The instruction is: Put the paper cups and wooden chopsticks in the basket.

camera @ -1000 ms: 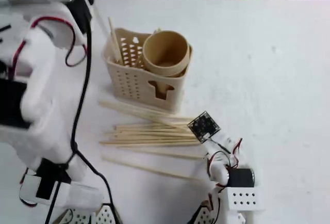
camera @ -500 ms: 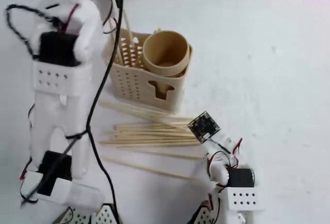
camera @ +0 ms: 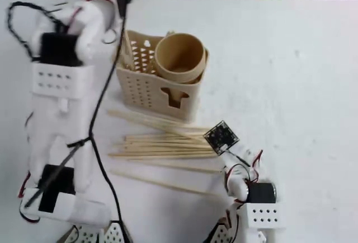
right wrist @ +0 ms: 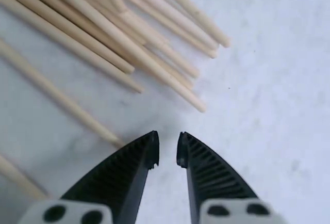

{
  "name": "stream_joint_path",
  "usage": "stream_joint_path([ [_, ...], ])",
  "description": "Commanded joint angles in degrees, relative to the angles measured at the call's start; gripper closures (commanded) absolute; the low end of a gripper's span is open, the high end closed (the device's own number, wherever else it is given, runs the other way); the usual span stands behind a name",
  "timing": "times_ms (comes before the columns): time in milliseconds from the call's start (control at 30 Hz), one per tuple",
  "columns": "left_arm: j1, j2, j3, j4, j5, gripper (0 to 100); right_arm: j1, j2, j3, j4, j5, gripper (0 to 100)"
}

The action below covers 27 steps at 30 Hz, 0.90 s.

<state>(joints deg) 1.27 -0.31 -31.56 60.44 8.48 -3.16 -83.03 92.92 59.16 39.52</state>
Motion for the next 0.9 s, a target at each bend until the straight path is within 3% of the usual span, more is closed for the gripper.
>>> stream_joint_path([
  [0,-6.2,-0.7,-8.9,9.1,-0.4,85,-0.1,-0.5,-0.3,-1.0,0.4,92.1],
  [167,-17.5,-0.2,-7.2,21.8,-0.4,84,0.3,-0.5,-0.5,-1.0,0.5,92.1],
  [267,-23.0,-0.2,4.2,26.8,-0.5,84,0.3,-0.5,-1.9,-0.7,0.6,92.1],
  [333,-25.5,-0.2,15.2,25.7,-1.6,84,0.1,-0.1,-3.1,-0.4,0.6,92.1],
  [433,-27.0,-0.2,32.8,16.2,-4.7,84,-0.7,0.0,-6.4,2.7,0.7,92.1],
  [633,-26.8,-0.2,59.8,-10.2,-4.7,84,-12.4,2.9,-15.8,10.2,3.8,92.1],
  [767,-27.2,-0.2,68.1,-24.4,-4.9,84,-22.1,14.6,-22.2,10.7,5.5,92.1],
  [867,-28.6,-0.2,68.4,-25.5,-4.9,84,-29.4,26.8,-29.9,10.2,2.7,92.0],
])
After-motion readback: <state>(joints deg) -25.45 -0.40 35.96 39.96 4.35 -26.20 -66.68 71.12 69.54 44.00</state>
